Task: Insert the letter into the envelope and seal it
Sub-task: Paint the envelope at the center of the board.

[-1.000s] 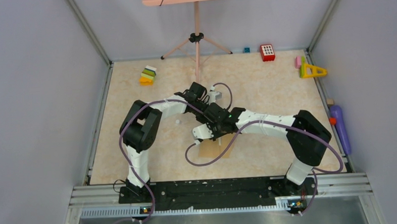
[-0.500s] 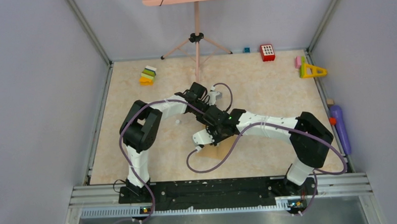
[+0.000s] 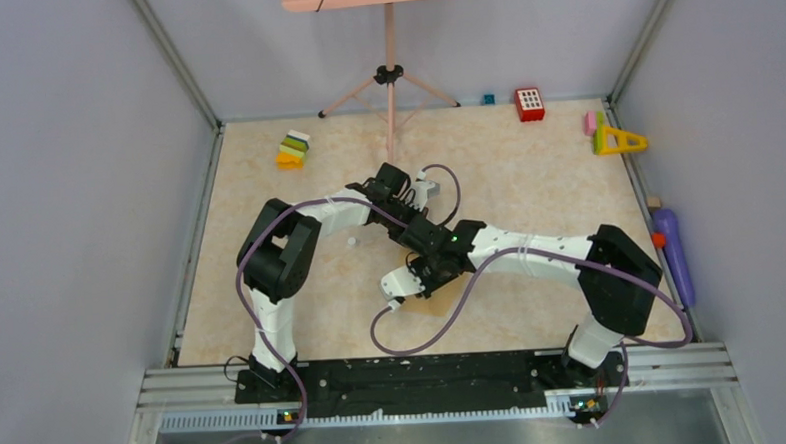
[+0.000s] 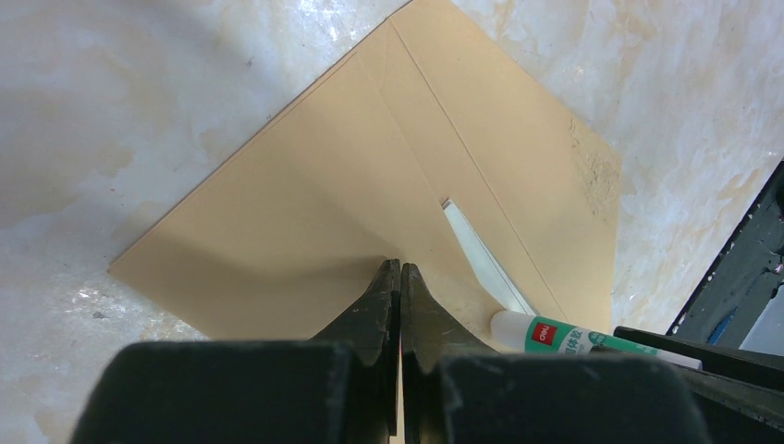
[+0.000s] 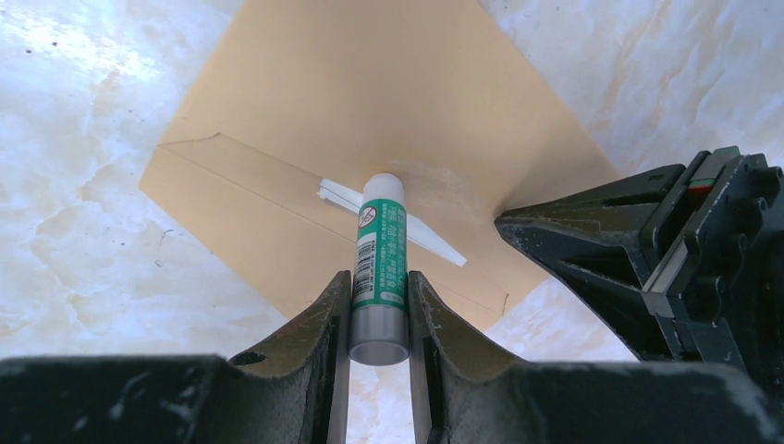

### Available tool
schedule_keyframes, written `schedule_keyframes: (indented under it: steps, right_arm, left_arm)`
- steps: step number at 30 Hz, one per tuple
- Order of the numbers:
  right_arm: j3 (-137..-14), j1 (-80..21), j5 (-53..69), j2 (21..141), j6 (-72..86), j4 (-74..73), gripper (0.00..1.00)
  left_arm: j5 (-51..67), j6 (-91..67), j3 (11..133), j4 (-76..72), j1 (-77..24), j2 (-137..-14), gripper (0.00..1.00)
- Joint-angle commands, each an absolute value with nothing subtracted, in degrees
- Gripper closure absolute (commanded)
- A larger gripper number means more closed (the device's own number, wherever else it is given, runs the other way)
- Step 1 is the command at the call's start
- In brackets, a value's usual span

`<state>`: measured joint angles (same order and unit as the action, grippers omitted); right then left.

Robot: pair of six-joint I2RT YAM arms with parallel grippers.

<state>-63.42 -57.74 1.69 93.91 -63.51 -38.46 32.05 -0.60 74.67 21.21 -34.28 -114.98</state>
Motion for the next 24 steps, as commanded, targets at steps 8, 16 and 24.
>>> schedule_keyframes:
  steps: [8, 16, 24]
  right_arm:
    - [-62.9, -59.7, 5.3, 91.6, -64.1, -41.6, 1.0]
    - [-61.6, -59.7, -2.4, 93.3, -63.6, -37.2, 1.0]
    - [-61.4, -59.7, -5.1, 93.7, -63.0, -35.1, 1.0]
  left_arm:
    - [27.3, 0.2, 73.1, 21.1, -35.0, -115.5, 1.0]
    - [27.5, 0.5, 73.0, 21.1, -35.4, -115.3, 1.0]
    - [27.4, 1.3, 72.5, 21.1, -35.8, -114.5, 1.0]
